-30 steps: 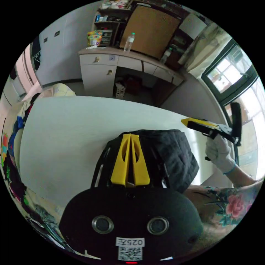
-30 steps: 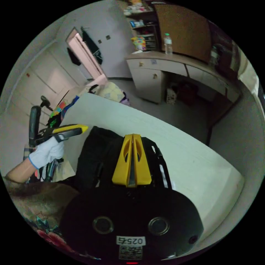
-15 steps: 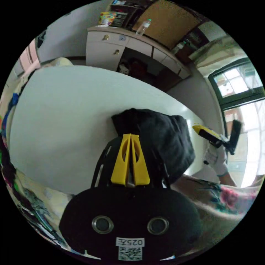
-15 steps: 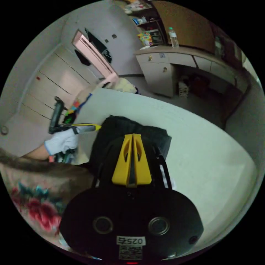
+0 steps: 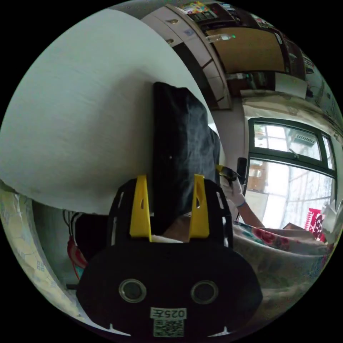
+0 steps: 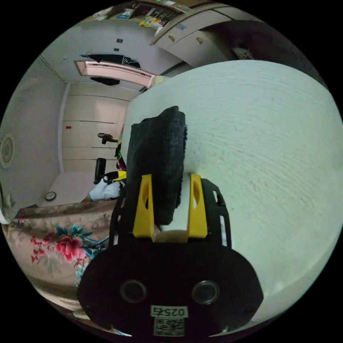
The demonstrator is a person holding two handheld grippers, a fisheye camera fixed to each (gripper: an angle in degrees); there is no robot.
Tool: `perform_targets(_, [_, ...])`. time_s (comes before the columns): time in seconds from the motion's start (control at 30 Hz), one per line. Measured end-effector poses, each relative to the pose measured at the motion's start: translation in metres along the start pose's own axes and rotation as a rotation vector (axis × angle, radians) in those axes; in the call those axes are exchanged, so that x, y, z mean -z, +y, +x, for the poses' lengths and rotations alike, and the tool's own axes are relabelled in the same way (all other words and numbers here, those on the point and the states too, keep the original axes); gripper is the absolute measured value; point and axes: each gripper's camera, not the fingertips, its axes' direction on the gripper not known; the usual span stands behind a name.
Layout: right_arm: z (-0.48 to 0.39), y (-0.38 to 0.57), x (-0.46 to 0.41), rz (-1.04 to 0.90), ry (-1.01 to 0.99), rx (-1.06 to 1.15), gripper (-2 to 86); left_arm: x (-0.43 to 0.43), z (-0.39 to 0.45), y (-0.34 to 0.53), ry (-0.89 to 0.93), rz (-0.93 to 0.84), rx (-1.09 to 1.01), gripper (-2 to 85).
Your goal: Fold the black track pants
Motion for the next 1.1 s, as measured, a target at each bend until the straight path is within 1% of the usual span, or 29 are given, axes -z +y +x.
perform_targets(0.03, [-0.001,-0.005,-0.007,-0.019,0.014,0.011,13.0,-0.002,0.004,-0.002,-0.006,-0.008,-0.016,16.2])
perform_targets(0.07, [-0.001,-0.014,-0.014,-0.028,0.062,0.015,12.2,-0.004,0.013,-0.004,-0.072,-0.026,-0.055,16.1])
perform_targets(0.1, [0.003,-0.021,-0.018,-0.048,0.058,0.017,12.1,-0.005,0.023,-0.005,-0.129,-0.043,-0.096,16.0])
perform_targets(0.13, [0.007,-0.025,-0.019,-0.056,0.047,-0.001,12.1,-0.005,0.026,-0.006,-0.135,-0.052,-0.100,16.0])
perform_targets(0.23, [0.048,-0.034,-0.036,-0.144,-0.141,-0.145,11.8,-0.003,0.031,-0.009,-0.087,-0.073,-0.080,16.8])
perform_targets(0.3, [0.078,-0.033,-0.053,-0.133,-0.269,-0.178,11.3,-0.005,0.041,-0.013,-0.131,-0.105,-0.099,16.6])
perform_targets(0.37, [0.091,-0.037,-0.067,-0.112,-0.309,-0.194,11.1,-0.009,0.051,-0.015,-0.165,-0.128,-0.105,16.5])
perform_targets(0.47, [0.097,-0.048,-0.093,-0.083,-0.282,-0.173,11.3,-0.014,0.063,-0.021,-0.206,-0.180,-0.106,15.6])
perform_targets(0.57, [0.111,-0.053,-0.119,-0.040,-0.280,-0.163,11.1,-0.018,0.062,-0.031,-0.175,-0.258,-0.052,14.2])
perform_targets(0.63, [0.118,-0.054,-0.137,0.000,-0.276,-0.147,10.8,-0.023,0.066,-0.035,-0.176,-0.301,-0.066,13.6])
perform_targets(0.73, [0.122,-0.063,-0.169,0.027,-0.215,-0.160,9.8,-0.031,0.068,-0.039,-0.156,-0.357,-0.048,12.2])
perform_targets(0.83, [0.119,-0.070,-0.204,0.054,-0.170,-0.181,8.5,-0.035,0.061,-0.032,-0.067,-0.356,-0.050,9.7])
perform_targets(0.9, [0.111,-0.076,-0.235,0.057,-0.194,-0.195,7.8,-0.034,0.052,-0.014,0.091,-0.338,-0.056,7.6])
perform_targets(0.93, [0.108,-0.077,-0.245,0.051,-0.208,-0.201,7.8,-0.034,0.048,-0.008,0.128,-0.343,-0.046,7.5])
perform_targets(1.0, [0.081,-0.084,-0.290,0.010,-0.225,-0.190,7.7,-0.025,0.036,0.026,0.235,-0.359,-0.071,7.0])
perform_targets(1.03, [0.072,-0.086,-0.303,-0.001,-0.214,-0.180,7.6,-0.021,0.032,0.037,0.258,-0.357,-0.073,7.0])
perform_targets(1.1, [0.029,-0.092,-0.365,-0.052,-0.184,-0.136,7.6,0.006,0.009,0.088,0.379,-0.323,-0.052,6.9])
